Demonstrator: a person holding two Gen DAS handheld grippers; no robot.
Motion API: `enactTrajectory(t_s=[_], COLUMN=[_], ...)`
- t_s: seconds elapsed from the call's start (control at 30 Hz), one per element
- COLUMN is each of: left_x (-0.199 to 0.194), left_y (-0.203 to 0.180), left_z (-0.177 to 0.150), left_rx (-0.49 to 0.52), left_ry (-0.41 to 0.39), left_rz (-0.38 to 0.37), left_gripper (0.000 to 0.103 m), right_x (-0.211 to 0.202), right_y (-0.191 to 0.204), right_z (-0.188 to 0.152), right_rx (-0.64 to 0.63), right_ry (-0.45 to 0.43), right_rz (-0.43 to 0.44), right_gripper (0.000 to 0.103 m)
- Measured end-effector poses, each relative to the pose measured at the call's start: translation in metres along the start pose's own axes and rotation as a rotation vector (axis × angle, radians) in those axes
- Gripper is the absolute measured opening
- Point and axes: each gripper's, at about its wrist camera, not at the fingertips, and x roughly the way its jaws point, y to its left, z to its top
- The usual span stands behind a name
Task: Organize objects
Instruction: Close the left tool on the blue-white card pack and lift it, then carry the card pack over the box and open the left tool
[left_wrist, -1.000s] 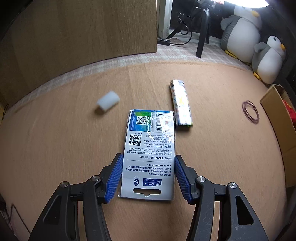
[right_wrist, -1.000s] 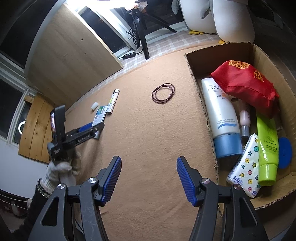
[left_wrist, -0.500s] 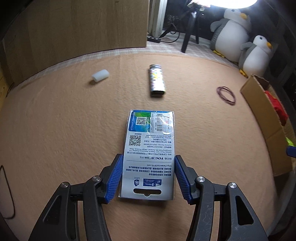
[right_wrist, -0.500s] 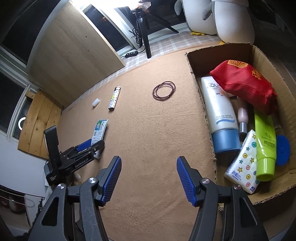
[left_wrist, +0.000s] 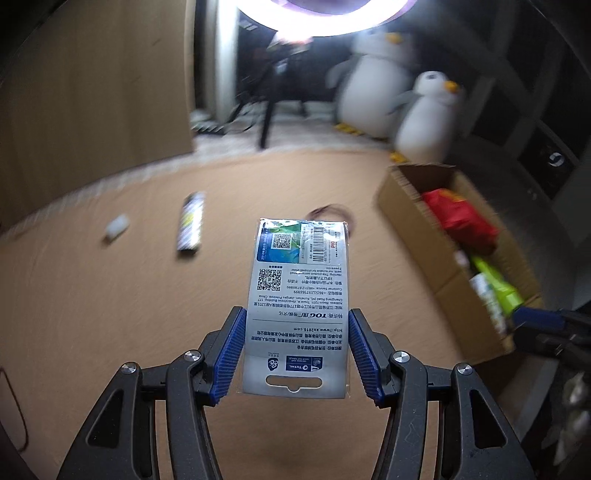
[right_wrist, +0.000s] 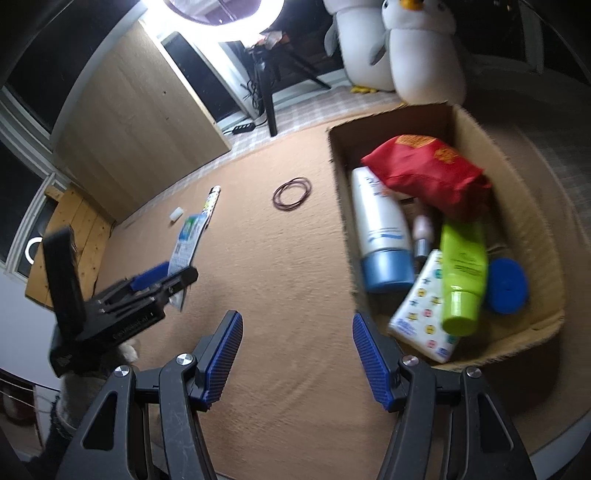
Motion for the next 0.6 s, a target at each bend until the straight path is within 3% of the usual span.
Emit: enactTrajectory(t_s=[0.23,0.6], left_x=[-0.002,0.026], left_y=[-0.072,-0.16], left_z=[0.029,0.045], left_rx=[0.102,0.194], left_ry=[-0.04,-0.014], left_rz=[-0.076,-0.15], left_gripper=[0.059,0.059], right_x=[-0.027,-0.051], right_y=[-0.019,-0.07], right_z=[-0.007,-0.02], right_rx=[0.0,0.084], right_ry=[-0.064,-0.1], right_rz=[-0.087,-0.168], right_gripper=[0.058,0.06])
